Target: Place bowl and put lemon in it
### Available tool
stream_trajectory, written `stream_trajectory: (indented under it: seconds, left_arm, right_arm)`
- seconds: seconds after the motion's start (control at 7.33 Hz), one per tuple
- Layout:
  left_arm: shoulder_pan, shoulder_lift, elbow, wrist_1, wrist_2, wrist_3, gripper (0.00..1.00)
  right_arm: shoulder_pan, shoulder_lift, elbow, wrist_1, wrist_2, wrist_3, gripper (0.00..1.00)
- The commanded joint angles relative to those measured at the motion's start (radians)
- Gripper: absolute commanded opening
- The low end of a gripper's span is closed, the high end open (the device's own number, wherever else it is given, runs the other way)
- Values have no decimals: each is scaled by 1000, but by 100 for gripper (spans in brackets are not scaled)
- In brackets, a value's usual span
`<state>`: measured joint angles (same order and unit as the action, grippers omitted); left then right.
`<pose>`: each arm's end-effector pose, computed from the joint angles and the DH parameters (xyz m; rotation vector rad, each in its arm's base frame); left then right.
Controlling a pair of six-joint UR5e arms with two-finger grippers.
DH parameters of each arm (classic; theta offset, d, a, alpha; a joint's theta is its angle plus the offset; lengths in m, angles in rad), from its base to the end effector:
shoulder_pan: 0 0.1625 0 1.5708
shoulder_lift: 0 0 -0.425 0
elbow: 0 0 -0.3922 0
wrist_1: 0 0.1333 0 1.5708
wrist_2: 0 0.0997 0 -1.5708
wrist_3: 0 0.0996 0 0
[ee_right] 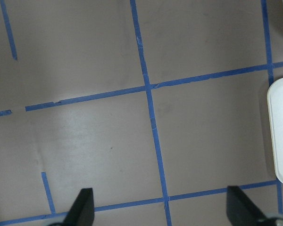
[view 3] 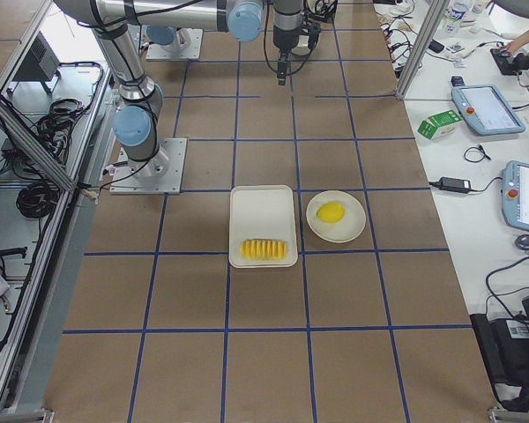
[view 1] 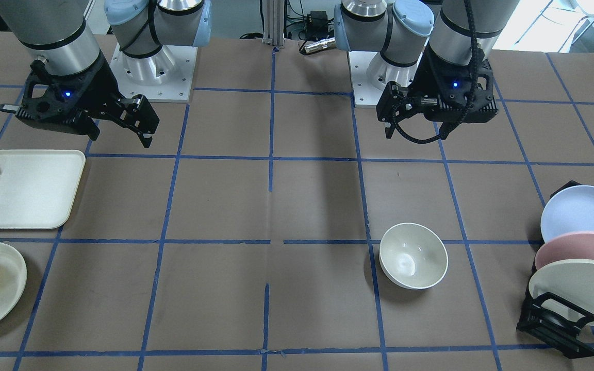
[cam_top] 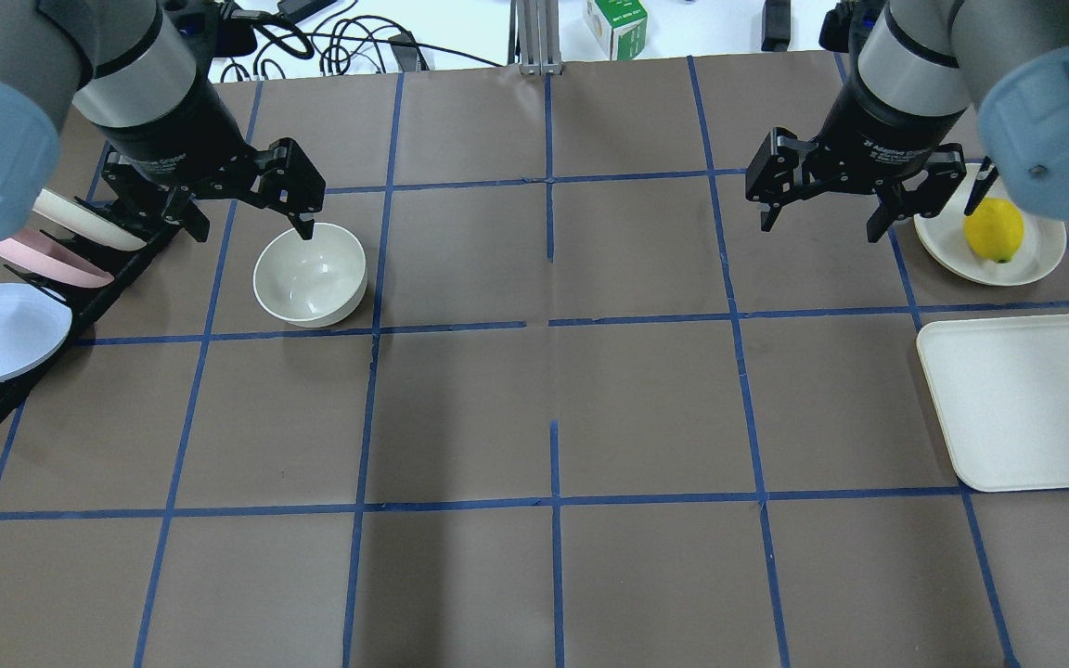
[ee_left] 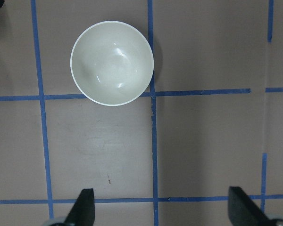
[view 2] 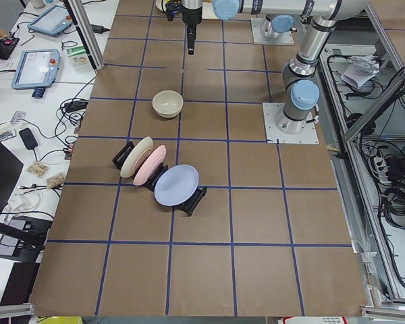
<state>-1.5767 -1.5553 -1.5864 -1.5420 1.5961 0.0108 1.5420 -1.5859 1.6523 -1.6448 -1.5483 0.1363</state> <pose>-0.1337 -0.4873 0.4907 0.0255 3.1158 -0.0446 0.1215 -0.4891 0.4626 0.2570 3.1081 -0.0099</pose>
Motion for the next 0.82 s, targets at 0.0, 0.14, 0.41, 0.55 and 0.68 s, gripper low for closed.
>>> stream_trajectory:
  seconds: [0.0, 0.14, 0.41, 0.55, 0.68]
  left_arm:
    - [12, 6, 0, -3, 10, 0, 100]
    - [27, -9, -1, 0, 5, 0, 100]
    - [120, -83, -27, 41, 5, 20, 100]
    - [189, -132, -73, 122, 5, 59, 100]
    - [249, -182, -127, 258, 4, 157, 100]
  right_arm:
    - [-60, 4, 7, -9, 2, -12, 100]
    - [-122, 23, 1, -18, 5, -38, 100]
    - [-285, 128, -14, -119, 5, -261, 100]
    - [-337, 183, -22, -195, 4, -343, 100]
    - [-377, 231, -32, -249, 1, -418, 100]
